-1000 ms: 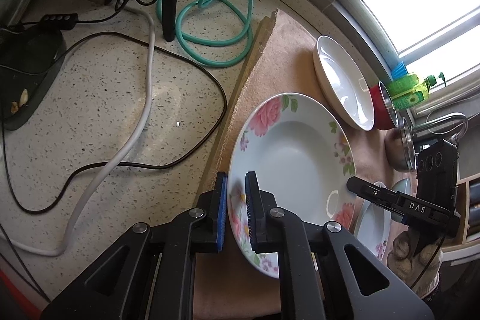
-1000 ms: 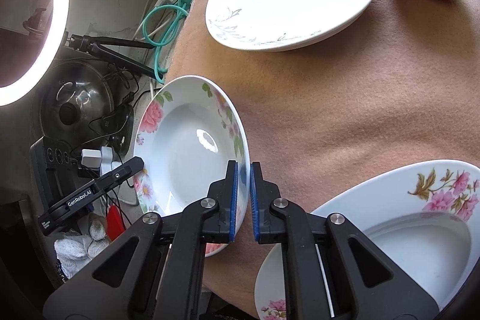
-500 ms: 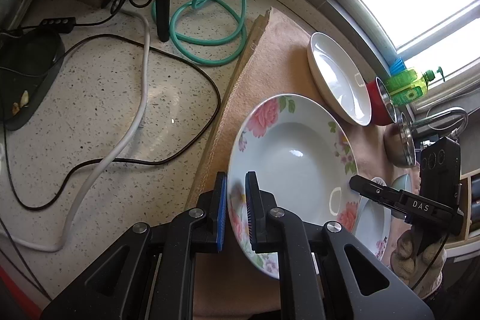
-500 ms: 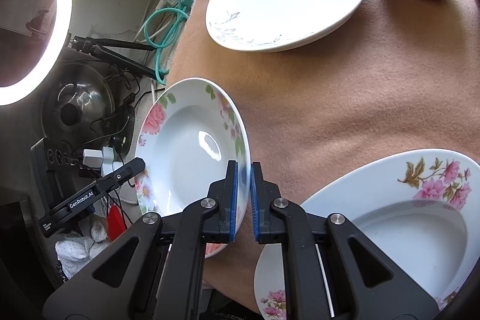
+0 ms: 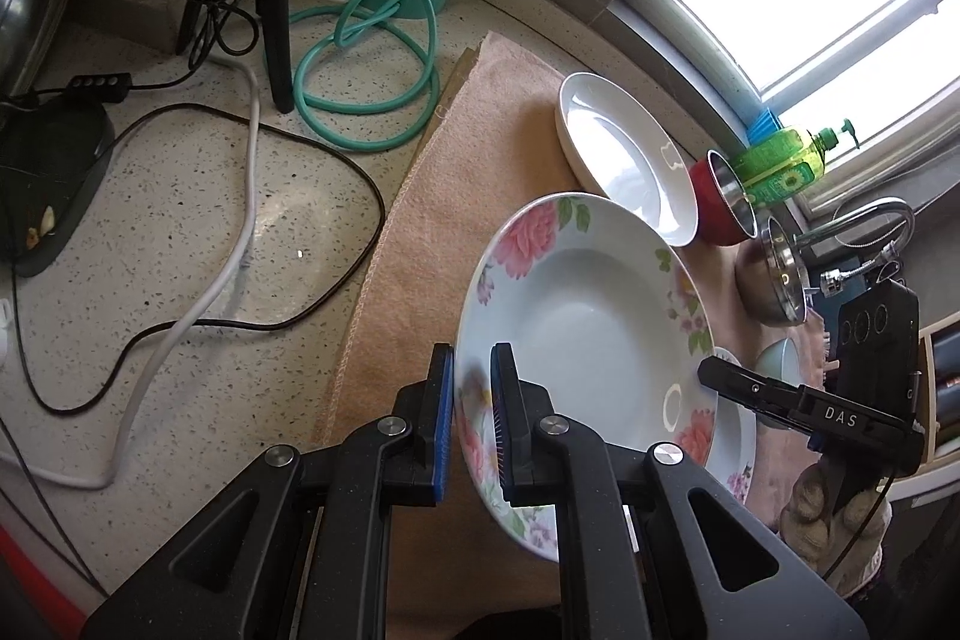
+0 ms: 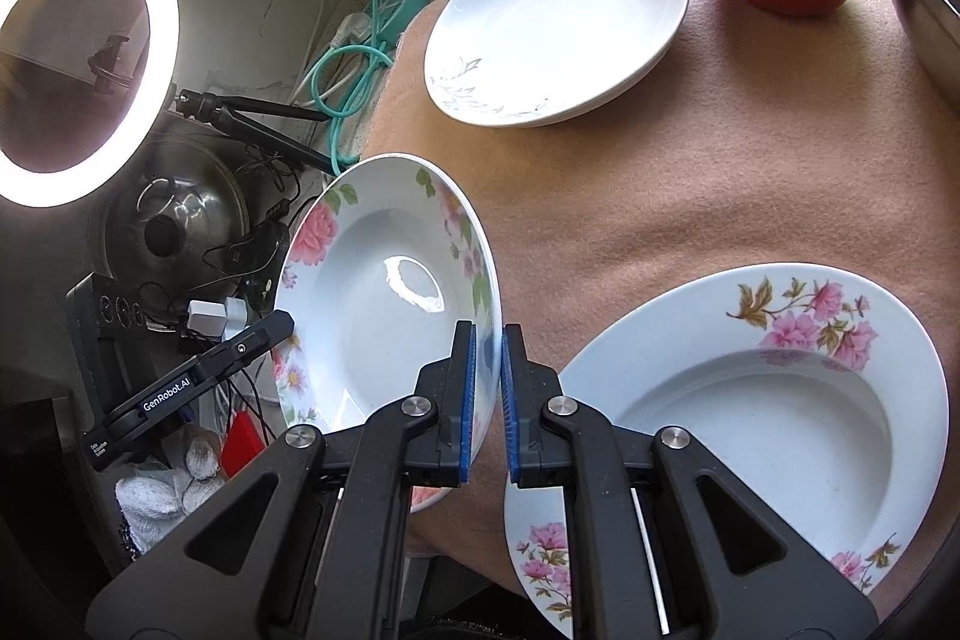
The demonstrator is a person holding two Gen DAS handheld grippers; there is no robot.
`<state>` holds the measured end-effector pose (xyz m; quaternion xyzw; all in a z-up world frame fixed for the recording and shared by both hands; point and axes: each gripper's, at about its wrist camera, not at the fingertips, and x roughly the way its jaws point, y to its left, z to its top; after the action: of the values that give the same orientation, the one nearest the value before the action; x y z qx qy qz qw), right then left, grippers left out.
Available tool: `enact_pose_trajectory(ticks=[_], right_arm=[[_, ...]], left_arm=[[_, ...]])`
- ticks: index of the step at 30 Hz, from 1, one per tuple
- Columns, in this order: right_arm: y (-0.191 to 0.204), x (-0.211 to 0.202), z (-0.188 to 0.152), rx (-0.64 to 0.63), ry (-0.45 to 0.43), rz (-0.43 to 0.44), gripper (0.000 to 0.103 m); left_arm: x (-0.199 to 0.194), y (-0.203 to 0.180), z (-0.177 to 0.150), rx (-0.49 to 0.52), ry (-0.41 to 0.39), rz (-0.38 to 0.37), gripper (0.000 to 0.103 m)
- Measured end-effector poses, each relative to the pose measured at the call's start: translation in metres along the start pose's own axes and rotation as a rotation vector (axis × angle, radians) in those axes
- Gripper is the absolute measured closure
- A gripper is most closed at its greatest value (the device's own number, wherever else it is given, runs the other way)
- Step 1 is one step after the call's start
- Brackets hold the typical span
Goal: Organize plates and bowls
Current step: 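Lift the pink-rose plate and carry it over the pink-blossom plate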
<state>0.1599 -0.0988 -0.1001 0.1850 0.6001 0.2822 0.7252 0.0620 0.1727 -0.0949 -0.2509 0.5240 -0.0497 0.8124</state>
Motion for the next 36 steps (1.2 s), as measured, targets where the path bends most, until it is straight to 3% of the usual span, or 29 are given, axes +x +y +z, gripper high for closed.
enact_pose_trajectory(ticks=[20,36], right_arm=[[-0.048,-0.068,-0.030,0.073,-0.075,-0.034,0.095],[-0.094,-0.098,-0.056,0.135,-0.091,-0.081,0.095]], left_arm=[[0.016,-0.071,-0.023,0.100,0.031,-0.066,0.093],[0.039,-0.113,-0.048,0.172,0.095,-0.090,0.093]])
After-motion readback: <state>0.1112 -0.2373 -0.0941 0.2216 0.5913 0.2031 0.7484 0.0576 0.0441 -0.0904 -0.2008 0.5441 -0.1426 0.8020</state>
